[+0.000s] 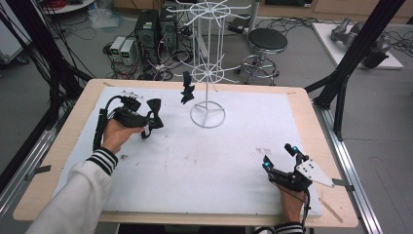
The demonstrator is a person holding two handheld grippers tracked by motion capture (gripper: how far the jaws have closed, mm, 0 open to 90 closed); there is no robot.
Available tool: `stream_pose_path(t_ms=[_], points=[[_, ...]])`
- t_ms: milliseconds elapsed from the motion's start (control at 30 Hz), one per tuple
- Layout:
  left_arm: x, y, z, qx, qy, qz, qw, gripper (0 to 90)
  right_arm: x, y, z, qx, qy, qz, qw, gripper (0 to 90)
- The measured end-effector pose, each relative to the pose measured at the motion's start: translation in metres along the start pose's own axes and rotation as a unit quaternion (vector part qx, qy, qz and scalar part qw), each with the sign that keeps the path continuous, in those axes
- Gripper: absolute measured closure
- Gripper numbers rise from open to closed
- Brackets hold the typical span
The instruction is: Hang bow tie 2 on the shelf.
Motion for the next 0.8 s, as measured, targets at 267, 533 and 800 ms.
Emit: stream_pose_path(t_ms=[267,533,800], points=[[-0.005,0.006,0.015,0.01,0.044,-0.019,0.9988,83.3,0.0,0.0,0.0,0.0,0.0,0.0,1.0,11.0],[-0.011,0.016,0.03,0.029,0.087,-0.044,0.9948,83.2,0.0,0.0,0.0,0.001,0.002,0.003,1.0,11.0],[-0.026,0.037,0.053,0.042,0.141,-0.087,0.9852,83.3,0.0,0.0,0.0,0.001,0.001,0.003,1.0,11.0]])
Point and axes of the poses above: each handheld gripper's, and its own axes: z roughly backward along the jaws, x roughly out of its underside, y roughly to its right, the point moved 8 cm from there along -z, roughly forward along the jaws, and after that the axes turned 12 degrees about -y, right-handed, at the moved point
